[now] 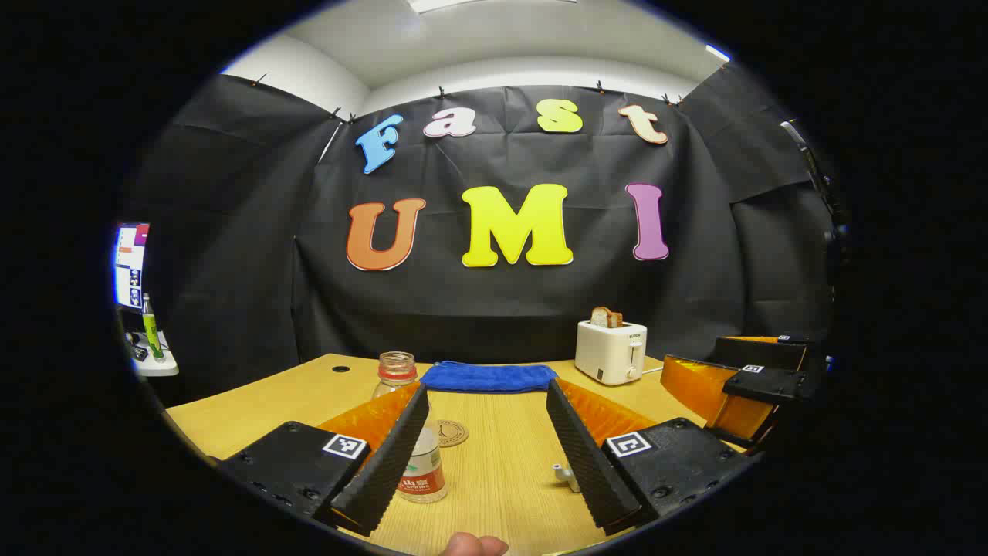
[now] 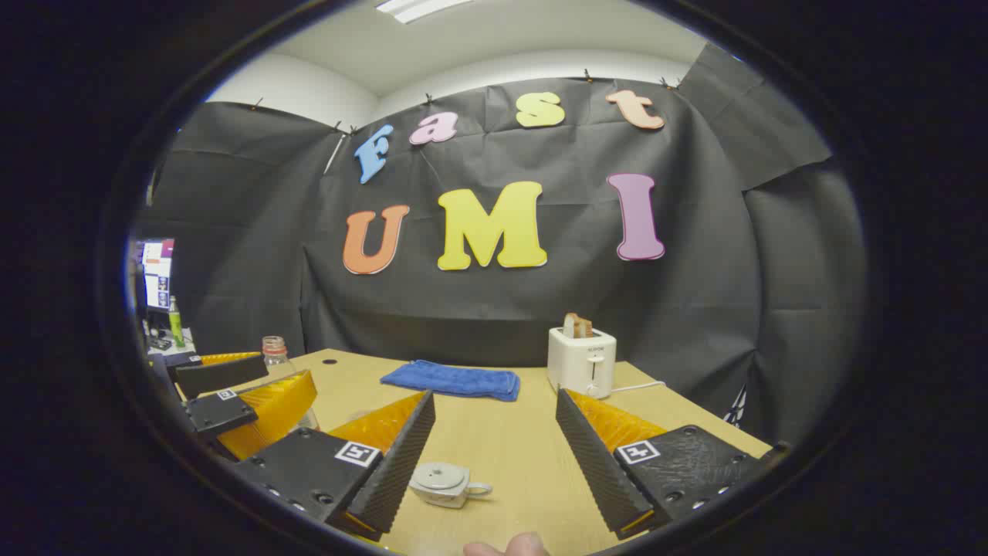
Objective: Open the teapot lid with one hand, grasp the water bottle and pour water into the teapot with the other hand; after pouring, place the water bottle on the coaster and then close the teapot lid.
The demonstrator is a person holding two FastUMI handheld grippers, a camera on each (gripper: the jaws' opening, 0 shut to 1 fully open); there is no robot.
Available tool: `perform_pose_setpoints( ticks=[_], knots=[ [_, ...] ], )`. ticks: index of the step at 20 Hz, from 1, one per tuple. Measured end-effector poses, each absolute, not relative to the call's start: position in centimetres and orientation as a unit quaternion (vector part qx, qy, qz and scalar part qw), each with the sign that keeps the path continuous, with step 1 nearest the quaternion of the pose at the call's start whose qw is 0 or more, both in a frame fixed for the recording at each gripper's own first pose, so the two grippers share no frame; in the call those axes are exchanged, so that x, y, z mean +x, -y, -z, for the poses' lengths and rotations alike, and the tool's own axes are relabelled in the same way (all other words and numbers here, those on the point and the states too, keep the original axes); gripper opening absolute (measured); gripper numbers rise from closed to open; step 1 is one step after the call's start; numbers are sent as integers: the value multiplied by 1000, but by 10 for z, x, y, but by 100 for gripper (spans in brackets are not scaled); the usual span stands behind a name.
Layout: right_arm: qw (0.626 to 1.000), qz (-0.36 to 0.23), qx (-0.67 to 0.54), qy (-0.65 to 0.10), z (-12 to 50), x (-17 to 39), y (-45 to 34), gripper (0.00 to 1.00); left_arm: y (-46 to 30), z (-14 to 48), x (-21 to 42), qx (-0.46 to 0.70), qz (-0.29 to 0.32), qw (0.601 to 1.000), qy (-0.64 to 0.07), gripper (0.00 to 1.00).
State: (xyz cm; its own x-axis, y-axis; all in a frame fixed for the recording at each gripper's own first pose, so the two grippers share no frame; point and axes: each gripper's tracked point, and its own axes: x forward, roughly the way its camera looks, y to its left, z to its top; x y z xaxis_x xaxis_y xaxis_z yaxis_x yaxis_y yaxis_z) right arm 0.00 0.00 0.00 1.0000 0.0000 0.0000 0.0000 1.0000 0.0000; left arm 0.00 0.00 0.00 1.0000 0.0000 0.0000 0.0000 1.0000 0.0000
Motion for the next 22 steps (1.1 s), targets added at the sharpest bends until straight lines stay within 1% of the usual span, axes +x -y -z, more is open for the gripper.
perform_pose_setpoints(
  ticks=[8, 9, 10, 11, 12, 13, 14, 16, 19, 20, 21, 22],
  knots=[
    [1000, 3, 3, -3, 5, 3, 3, 95, 1, 3, 0, 2, 1, 1000, -3, 97],
    [1000, 1, 0, -2, 5, 6, 3, 95, 1, 3, 2, 3, 1, 1000, -2, 97],
    [1000, -2, -4, -1, 6, 10, 5, 99, -1, 5, 4, 5, -3, 1000, -3, 97],
    [1000, -6, -3, 0, 6, 16, 3, 95, -4, 8, 9, 6, -9, 1000, -3, 96],
    [1000, -12, 1, -2, 9, 21, 3, 95, -5, 10, 13, 4, -14, 1000, -2, 96],
    [1000, -17, 3, -6, 11, 28, 1, 99, -4, 10, 18, 2, -16, 1000, -2, 97],
    [1000, -21, 2, -9, 12, 35, 1, 99, -4, 9, 22, 0, -16, 1000, -5, 96],
    [999, -28, -4, -23, 19, 42, 0, 92, -4, 6, 25, -6, -18, 1000, -3, 96],
    [999, -34, -5, -29, 28, 36, -2, 92, -4, 6, 21, -8, -19, 1000, -1, 96],
    [999, -36, -6, -33, 35, 34, -5, 95, -5, 12, 21, -7, -19, 1000, -10, 96],
    [998, -41, -8, -37, 41, 35, -10, 95, -5, 14, 19, -7, -17, 1000, -14, 96],
    [998, -45, -8, -42, 46, 35, -15, 92, -5, 16, 16, -6, -16, 1000, -17, 96]
  ],
)
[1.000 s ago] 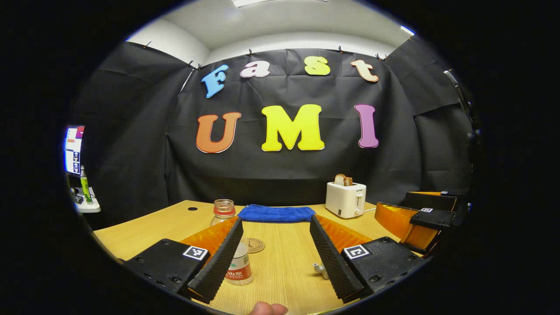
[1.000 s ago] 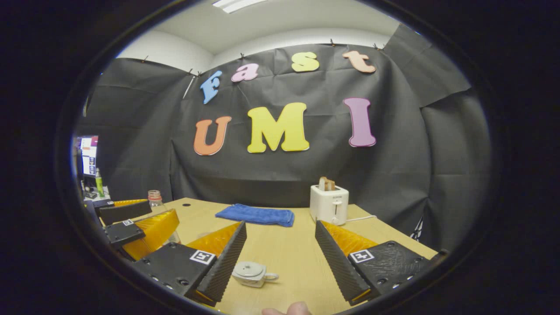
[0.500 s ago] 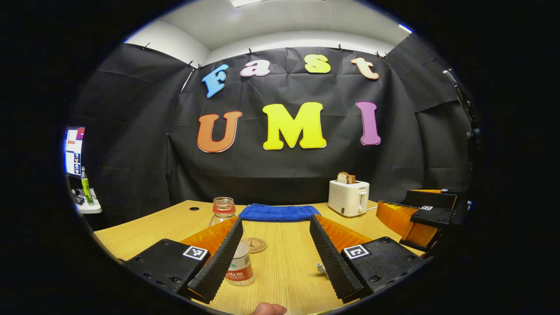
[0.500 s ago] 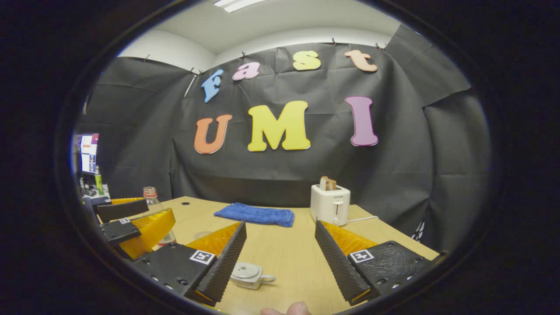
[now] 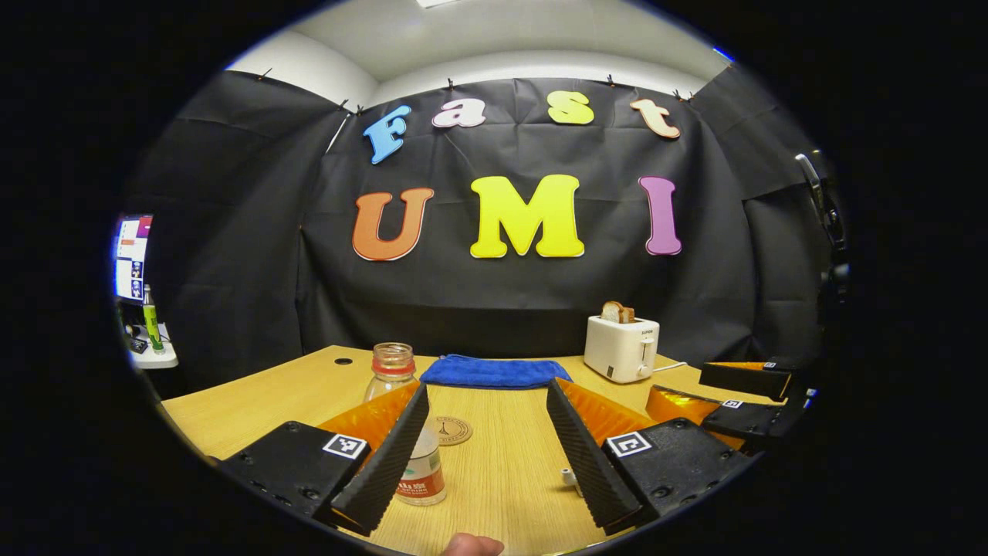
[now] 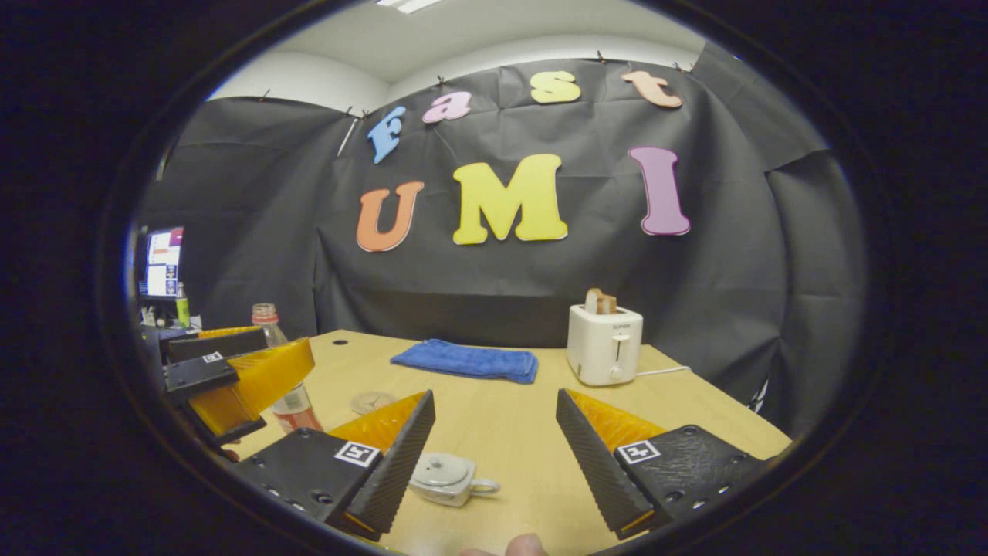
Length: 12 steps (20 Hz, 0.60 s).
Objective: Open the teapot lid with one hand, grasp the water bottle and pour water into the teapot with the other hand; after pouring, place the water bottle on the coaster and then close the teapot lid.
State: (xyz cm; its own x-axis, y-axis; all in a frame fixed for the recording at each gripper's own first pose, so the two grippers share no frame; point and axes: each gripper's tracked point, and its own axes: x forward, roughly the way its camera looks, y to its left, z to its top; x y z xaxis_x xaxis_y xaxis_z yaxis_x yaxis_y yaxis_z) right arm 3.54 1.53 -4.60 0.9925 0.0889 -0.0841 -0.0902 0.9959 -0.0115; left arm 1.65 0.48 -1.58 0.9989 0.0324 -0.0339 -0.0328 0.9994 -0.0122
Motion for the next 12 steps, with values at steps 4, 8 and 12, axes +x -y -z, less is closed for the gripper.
perform_pose_setpoints(
  ticks=[4, 8, 12],
  knots=[
    [997, -57, -9, -58, 64, 39, -29, 96, -15, 26, 9, -5, -22, 999, -29, 100],
    [996, -55, -27, -69, 85, 47, -36, 92, -20, 28, 6, -11, -23, 999, -30, 96],
    [994, -56, -37, -89, 105, 58, -44, 93, -25, 30, 0, -16, -26, 999, -32, 96]
  ],
)
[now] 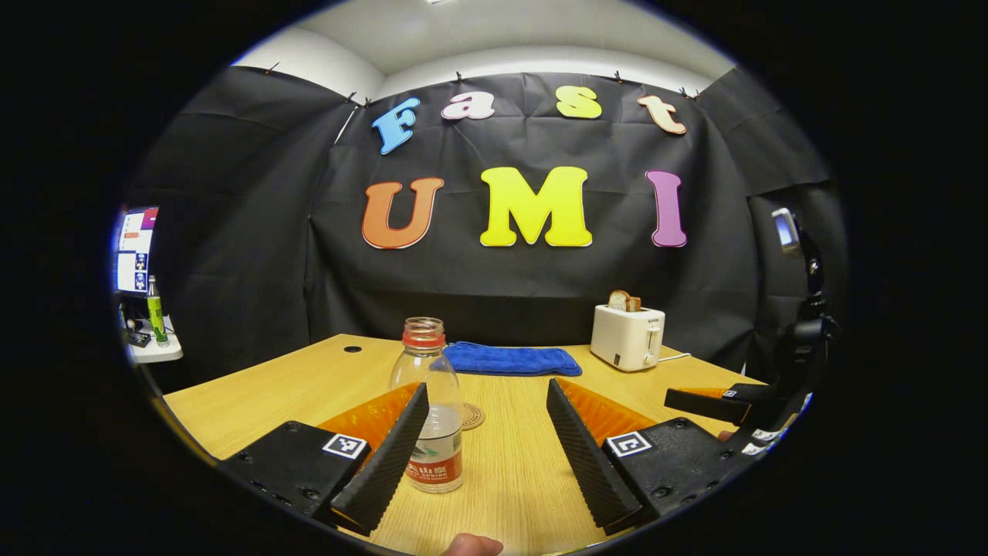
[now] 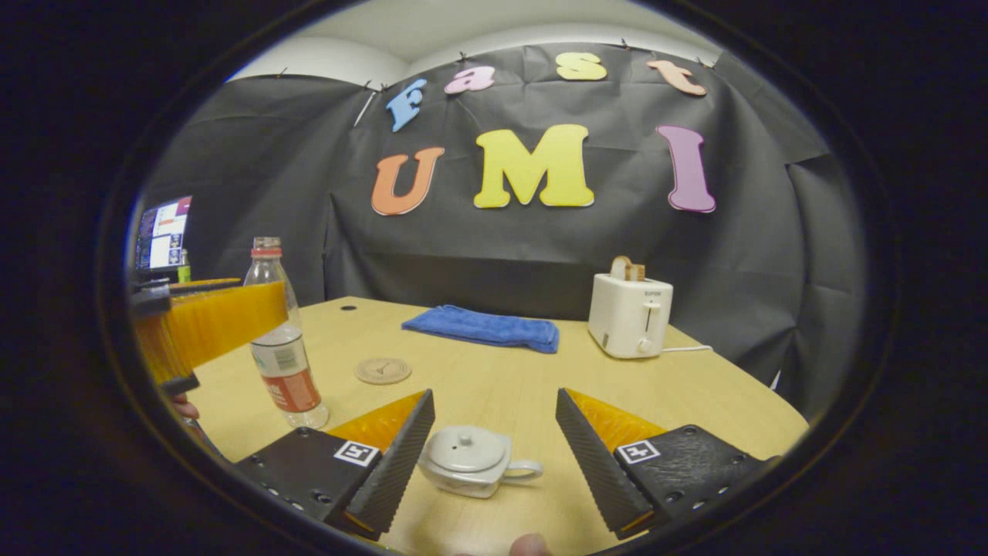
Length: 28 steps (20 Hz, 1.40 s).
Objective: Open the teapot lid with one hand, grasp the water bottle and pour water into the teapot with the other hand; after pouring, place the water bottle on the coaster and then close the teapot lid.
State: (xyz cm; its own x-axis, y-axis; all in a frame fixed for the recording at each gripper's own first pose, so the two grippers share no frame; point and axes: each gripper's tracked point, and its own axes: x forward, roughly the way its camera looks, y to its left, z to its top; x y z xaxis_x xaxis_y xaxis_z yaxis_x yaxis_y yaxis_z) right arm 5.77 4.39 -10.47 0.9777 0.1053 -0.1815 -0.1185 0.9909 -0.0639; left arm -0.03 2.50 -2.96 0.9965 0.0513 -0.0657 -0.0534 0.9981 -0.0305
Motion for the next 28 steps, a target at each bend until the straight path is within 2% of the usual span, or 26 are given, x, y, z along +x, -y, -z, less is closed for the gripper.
perform_pose_setpoints(
  ticks=[1, 3, 5, 7, 8, 10, 12, 13, 14, 15, 17, 24, 28],
  knots=[
    [993, -58, -38, -98, 111, 61, -46, 96, -28, 31, -1, -18, -28, 999, -34, 96],
    [991, -63, -40, -112, 118, 63, -51, 90, -33, 31, -3, -20, -32, 999, -34, 96],
    [990, -68, -46, -112, 118, 62, -56, 77, -41, 34, -5, -24, -37, 998, -35, 96],
    [990, -69, -54, -111, 120, 63, -61, 57, -45, 36, -6, -25, -41, 998, -38, 97],
    [989, -73, -55, -113, 121, 63, -63, 43, -46, 38, -5, -25, -43, 998, -40, 100],
    [989, -69, -58, -114, 121, 64, -63, 31, -52, 37, -6, -28, -44, 998, -41, 97],
    [989, -62, -62, -118, 126, 64, -61, 30, -54, 38, -7, -29, -45, 998, -40, 97],
    [990, -62, -59, -112, 116, 61, -54, 24, -54, 39, -6, -28, -44, 998, -41, 97],
    [989, -61, -59, -120, 124, 63, -58, 5, -55, 40, -6, -27, -43, 998, -43, 97],
    [989, -65, -59, -118, 123, 63, -59, 7, -55, 41, -6, -27, -42, 998, -43, 97],
    [988, -70, -63, -119, 123, 65, -60, 1, -55, 45, -5, -26, -37, 998, -46, 96],
    [988, -87, -62, -116, 116, 65, -60, 0, -51, 79, -3, -27, -19, 995, -95, 97],
    [989, -92, -57, -98, 100, 63, -58, 0, -59, 97, 3, -43, -29, 992, -114, 97]
  ],
)
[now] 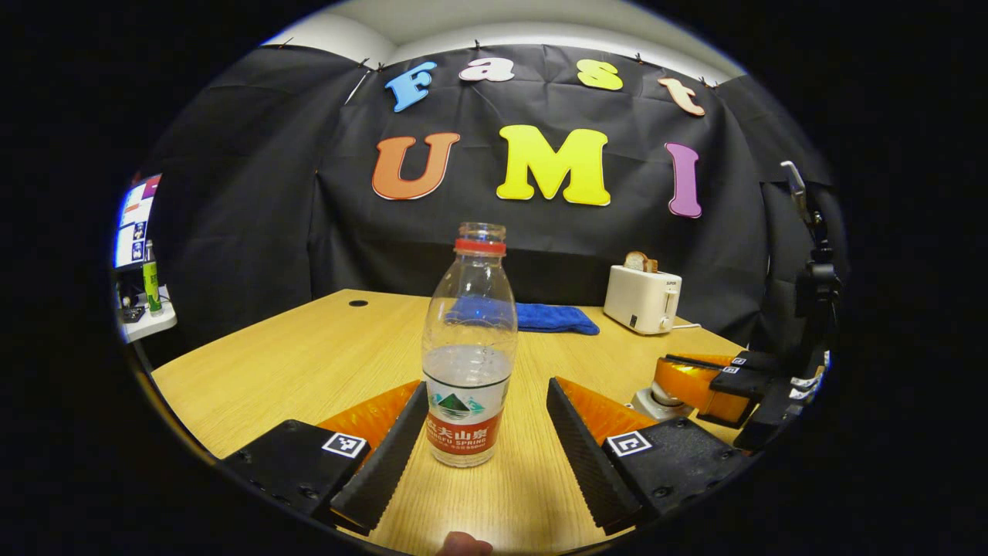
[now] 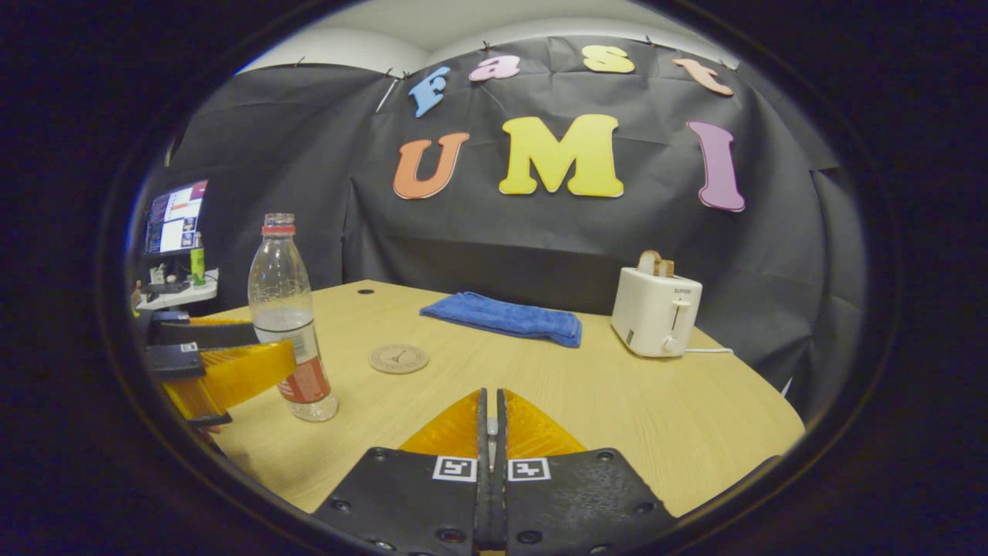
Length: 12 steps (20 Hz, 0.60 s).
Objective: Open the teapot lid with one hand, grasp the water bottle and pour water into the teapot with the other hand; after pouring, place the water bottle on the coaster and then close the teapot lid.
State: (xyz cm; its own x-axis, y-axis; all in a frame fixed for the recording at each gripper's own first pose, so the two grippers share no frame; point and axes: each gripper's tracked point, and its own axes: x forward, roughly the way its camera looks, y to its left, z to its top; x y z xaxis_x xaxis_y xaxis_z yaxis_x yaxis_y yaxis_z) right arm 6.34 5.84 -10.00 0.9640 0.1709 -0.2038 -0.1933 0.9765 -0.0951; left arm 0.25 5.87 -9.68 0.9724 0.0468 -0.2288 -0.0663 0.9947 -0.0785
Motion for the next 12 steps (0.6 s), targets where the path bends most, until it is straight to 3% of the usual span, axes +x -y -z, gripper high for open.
perform_pose_setpoints(
  ticks=[12],
  knots=[
    [994, -55, -47, -76, 67, 51, -1, 0, -71, 129, 16, -39, -45, 987, -149, 97]
  ],
)
